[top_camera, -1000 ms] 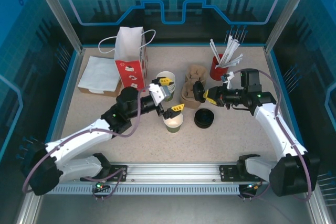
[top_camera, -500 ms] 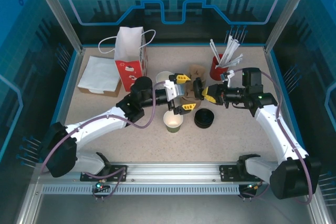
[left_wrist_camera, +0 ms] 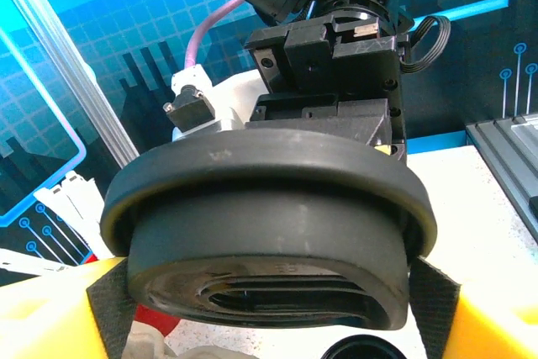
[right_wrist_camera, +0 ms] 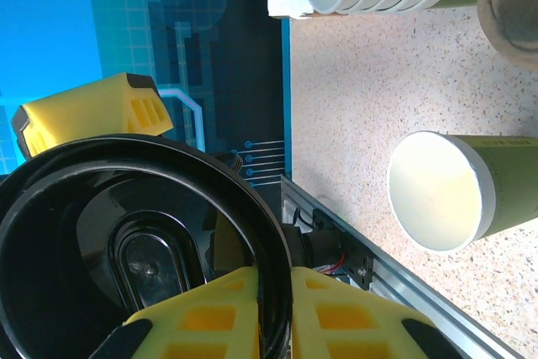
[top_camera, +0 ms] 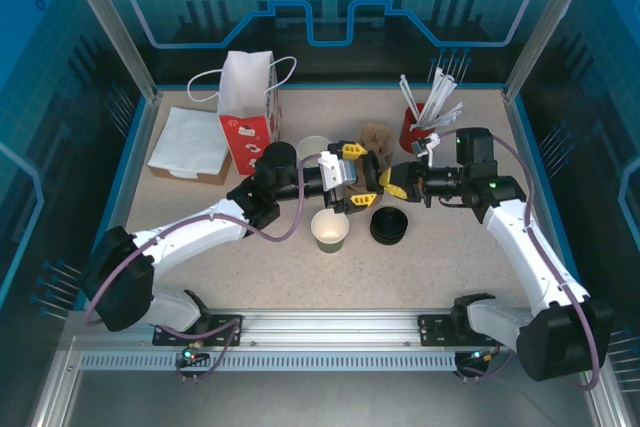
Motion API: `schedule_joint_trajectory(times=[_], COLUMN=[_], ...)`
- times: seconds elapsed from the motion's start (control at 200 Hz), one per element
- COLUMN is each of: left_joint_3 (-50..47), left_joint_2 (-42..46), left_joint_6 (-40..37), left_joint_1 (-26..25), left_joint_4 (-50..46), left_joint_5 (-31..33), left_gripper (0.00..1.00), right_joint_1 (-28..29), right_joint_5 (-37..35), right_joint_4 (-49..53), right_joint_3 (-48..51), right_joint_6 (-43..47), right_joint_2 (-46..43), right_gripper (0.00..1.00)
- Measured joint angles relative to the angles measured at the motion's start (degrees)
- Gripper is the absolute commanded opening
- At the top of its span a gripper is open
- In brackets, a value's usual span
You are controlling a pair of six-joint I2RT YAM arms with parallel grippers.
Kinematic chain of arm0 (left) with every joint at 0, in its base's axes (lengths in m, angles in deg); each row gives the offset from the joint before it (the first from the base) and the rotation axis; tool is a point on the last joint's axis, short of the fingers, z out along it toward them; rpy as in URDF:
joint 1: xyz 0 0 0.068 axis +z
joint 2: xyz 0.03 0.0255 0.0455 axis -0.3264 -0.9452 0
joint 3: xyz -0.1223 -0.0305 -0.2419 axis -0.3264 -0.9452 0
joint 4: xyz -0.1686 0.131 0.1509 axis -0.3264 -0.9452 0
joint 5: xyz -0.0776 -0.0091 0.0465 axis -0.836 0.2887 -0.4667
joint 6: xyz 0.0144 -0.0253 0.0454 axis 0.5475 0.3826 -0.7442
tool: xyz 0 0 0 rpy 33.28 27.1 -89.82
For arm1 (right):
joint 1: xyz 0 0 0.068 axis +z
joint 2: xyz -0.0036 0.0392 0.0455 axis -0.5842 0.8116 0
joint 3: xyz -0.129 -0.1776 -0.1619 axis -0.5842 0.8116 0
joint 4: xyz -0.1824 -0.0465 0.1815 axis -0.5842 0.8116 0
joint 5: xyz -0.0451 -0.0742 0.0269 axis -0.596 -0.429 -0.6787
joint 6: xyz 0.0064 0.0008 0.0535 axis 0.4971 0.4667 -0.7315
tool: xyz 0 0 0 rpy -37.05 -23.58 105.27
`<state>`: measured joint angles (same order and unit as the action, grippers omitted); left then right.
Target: Pack the takeout coffee
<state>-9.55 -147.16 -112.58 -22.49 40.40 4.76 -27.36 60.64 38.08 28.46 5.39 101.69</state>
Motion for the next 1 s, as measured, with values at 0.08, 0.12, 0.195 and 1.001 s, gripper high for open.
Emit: schedule_joint_trajectory(times=[0.08, 0.12, 0.195, 1.001], left_joint_3=[0.46, 0.7, 0.74, 2.51], left_joint_2=[-0.11, -0.11, -0.11, -0.04], left_joint_6=[-0.48, -0.63, -0.72, -5.44], left_joint_1=[0.0, 0.0, 0.02, 0.11], left_joint_4=[-0.22, -0.37, -0.37, -10.01], left_joint_5=[-0.07, -0.24, -0.26, -1.51], left_gripper=[0.8, 0.8, 0.78, 0.72], right_joint_1=[0.26, 0.37, 0.37, 1.86], right_joint_5=[0.04, 0.07, 0.09, -1.68], right_joint_4=[0.35, 0.63, 1.22, 7.8], right_joint_3=[-0.22, -0.52, -1.11, -2.47], right_joint_6=[0.24, 0.44, 1.18, 7.58], right_joint_2=[0.07, 0.2, 0.57, 3.15], right_gripper=[0.15, 0.15, 0.15, 0.33])
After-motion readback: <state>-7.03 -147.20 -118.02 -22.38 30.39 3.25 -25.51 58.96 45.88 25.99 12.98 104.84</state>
